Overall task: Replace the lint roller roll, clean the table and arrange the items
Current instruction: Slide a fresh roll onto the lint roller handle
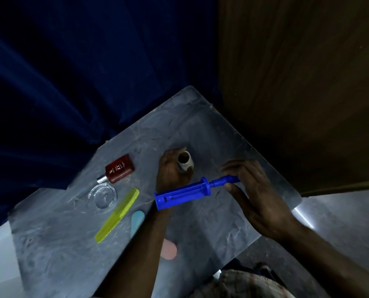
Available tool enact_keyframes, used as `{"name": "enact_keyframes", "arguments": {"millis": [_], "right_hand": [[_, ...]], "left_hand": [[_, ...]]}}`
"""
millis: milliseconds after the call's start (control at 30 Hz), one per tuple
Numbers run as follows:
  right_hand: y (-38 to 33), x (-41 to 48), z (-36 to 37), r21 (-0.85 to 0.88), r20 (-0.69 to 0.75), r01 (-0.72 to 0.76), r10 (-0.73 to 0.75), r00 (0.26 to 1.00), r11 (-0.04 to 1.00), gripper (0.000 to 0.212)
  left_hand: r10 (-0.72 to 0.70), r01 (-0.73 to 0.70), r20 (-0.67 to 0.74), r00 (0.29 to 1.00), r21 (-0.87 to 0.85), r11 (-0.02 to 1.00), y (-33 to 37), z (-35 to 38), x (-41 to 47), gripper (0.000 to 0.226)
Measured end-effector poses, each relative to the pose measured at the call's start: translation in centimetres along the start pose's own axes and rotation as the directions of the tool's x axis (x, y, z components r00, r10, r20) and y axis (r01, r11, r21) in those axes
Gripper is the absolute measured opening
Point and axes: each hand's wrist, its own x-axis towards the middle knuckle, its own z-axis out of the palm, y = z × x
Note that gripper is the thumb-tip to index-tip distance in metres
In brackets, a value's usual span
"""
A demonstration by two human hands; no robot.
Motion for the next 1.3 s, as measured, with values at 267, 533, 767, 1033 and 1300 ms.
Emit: {"name": "enact_keyframes", "arguments": {"millis": [267, 533, 767, 1033, 1300], "right_hand": [[-0.7, 1.4, -2.2, -0.042, -0.029, 0.045, -0.046, 0.998, 0.998, 0.026], [-2.3, 5.0, -6.7, -0.123, -0.117, 0.142, -0.157, 0.981, 0.982, 0.022], [-7.8, 9.5, -9.0, -0.214, -0.192, 0.351, -0.392, 0.9, 0.912, 0.022], [-13.3, 11.5, -7.9, -0.225, -0.182, 0.537, -0.577, 0.796, 0.813, 0.025], [-17.2, 11.6, -5.4, -0.205, -0.163, 0.672, -0.702, 0.693, 0.712, 0.021]], "left_hand": [[-0.277, 0.214, -0.177, 0.944, -0.31, 0.926, -0.1, -2.4, -1.5, 0.038], [-0.609, 0.135, -0.124, 0.784, -0.922, 0.363, 3.9, -13.5, -6.5, 0.039], [-0.574, -0.061, -0.263, 0.776, -0.936, 0.347, 8.3, -21.9, -11.0, 0.046], [-0.573, -0.136, -0.463, 0.676, -0.843, 0.52, 10.9, -26.0, -13.9, 0.053], [-0.523, -0.035, -0.47, 0.71, -0.767, 0.641, 12.0, -26.9, -15.1, 0.06]]}}
